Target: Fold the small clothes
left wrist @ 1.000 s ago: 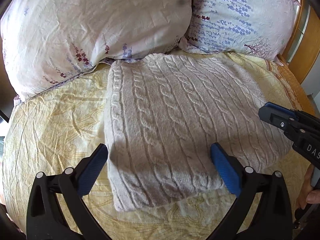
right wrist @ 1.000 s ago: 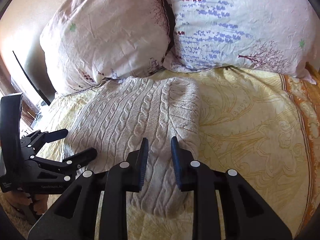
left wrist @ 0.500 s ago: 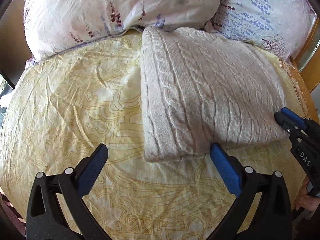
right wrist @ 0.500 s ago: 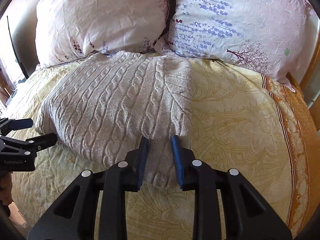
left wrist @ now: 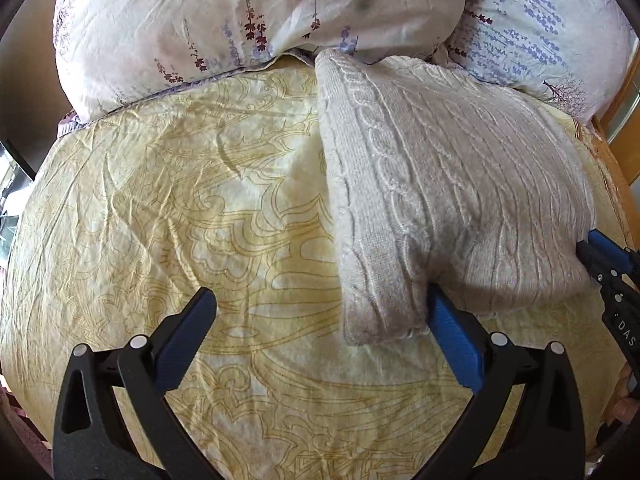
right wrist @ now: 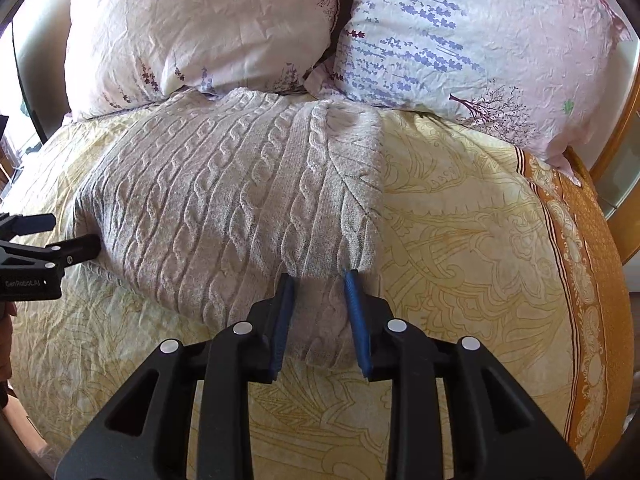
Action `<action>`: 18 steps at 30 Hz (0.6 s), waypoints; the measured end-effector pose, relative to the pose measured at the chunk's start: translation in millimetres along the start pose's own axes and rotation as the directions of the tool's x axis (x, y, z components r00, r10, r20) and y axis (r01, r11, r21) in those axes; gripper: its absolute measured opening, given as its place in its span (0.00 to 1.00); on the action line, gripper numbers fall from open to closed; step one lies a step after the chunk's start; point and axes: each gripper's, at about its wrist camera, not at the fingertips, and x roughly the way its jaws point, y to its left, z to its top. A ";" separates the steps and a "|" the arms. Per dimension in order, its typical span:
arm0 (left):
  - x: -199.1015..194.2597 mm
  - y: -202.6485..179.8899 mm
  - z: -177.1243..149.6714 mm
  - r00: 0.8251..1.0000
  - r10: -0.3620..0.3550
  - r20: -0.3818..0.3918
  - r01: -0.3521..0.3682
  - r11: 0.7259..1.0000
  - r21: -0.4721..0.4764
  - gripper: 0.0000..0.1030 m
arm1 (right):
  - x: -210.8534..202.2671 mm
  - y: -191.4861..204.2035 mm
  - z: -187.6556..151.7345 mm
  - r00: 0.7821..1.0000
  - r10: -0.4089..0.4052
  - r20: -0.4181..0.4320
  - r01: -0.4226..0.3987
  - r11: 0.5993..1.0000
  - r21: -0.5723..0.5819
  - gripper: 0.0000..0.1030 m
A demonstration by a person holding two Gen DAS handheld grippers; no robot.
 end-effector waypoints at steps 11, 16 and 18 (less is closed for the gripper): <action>-24.0 -2.2 -9.8 0.998 0.017 0.054 -0.017 1.000 0.007 0.98 | -26.2 -17.8 -4.4 0.999 0.018 0.029 -0.021 0.993 0.113 0.38; -37.7 -5.8 -19.1 0.994 0.030 0.102 -0.029 1.000 -0.010 0.98 | -42.9 -38.1 -19.2 0.997 -0.022 0.070 0.007 0.977 0.215 0.78; -38.8 -5.4 -20.5 0.995 0.015 0.104 -0.012 1.000 -0.028 0.98 | -39.7 -43.1 -24.8 0.999 -0.035 0.037 0.025 0.969 0.247 0.88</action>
